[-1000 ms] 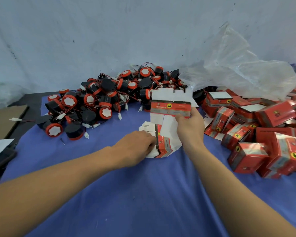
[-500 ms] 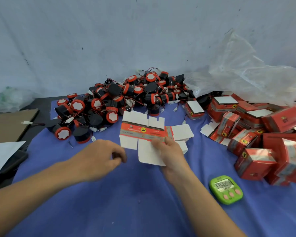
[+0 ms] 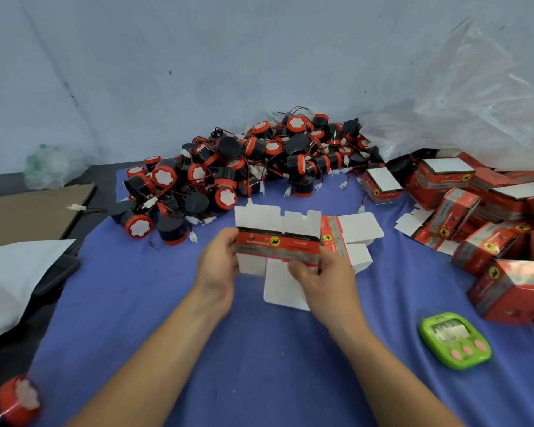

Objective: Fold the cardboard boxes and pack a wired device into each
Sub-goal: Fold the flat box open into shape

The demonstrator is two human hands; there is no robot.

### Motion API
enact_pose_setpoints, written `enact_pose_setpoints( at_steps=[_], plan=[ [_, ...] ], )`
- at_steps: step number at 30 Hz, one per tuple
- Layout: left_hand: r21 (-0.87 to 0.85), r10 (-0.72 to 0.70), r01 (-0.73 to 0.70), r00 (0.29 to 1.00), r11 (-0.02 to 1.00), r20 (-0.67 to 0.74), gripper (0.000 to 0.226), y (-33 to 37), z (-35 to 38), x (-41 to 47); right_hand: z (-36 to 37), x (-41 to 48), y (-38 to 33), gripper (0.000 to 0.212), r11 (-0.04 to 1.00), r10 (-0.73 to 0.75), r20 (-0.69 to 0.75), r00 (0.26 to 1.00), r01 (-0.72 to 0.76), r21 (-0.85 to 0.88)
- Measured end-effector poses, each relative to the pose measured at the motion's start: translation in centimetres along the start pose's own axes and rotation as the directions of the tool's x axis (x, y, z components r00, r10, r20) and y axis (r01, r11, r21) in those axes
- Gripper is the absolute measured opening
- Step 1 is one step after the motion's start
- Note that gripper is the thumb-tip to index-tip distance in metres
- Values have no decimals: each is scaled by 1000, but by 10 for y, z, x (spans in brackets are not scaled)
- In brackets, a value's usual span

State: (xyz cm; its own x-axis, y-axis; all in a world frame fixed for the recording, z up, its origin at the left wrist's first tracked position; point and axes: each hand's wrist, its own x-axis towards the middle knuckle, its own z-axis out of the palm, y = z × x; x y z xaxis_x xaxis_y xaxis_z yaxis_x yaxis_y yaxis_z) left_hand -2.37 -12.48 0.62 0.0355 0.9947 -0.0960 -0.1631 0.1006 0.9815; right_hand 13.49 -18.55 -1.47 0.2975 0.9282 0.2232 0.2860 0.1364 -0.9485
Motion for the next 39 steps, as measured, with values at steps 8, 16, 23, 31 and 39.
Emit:
enact_pose_setpoints(
  at_steps=[8, 16, 23, 31, 39],
  plan=[
    [-171, 101, -95, 995, 981, 27, 47, -18, -2, -1, 6, -1, 2, 25, 966, -212, -70, 975, 198, -164],
    [-240, 119, -103, 991, 965, 54, 52, -16, 2, 2, 9, -5, -1, 56, 877, -397, -49, 916, 363, -313],
    [-319, -11, 65, 986, 945, 167, 54, 15, 23, 14, 17, -9, 6, 74, 918, -43, 273, 961, 146, -370],
    [-98, -99, 154, 899, 983, 427, 58, 30, 19, 10, 10, -13, -12, 73, 998, -66, 166, 984, 64, 16],
    [284, 271, -385, 889, 878, 369, 38, 38, 12, 2, 27, -14, -14, 92, 994, -37, 126, 991, 24, 105]
  ],
)
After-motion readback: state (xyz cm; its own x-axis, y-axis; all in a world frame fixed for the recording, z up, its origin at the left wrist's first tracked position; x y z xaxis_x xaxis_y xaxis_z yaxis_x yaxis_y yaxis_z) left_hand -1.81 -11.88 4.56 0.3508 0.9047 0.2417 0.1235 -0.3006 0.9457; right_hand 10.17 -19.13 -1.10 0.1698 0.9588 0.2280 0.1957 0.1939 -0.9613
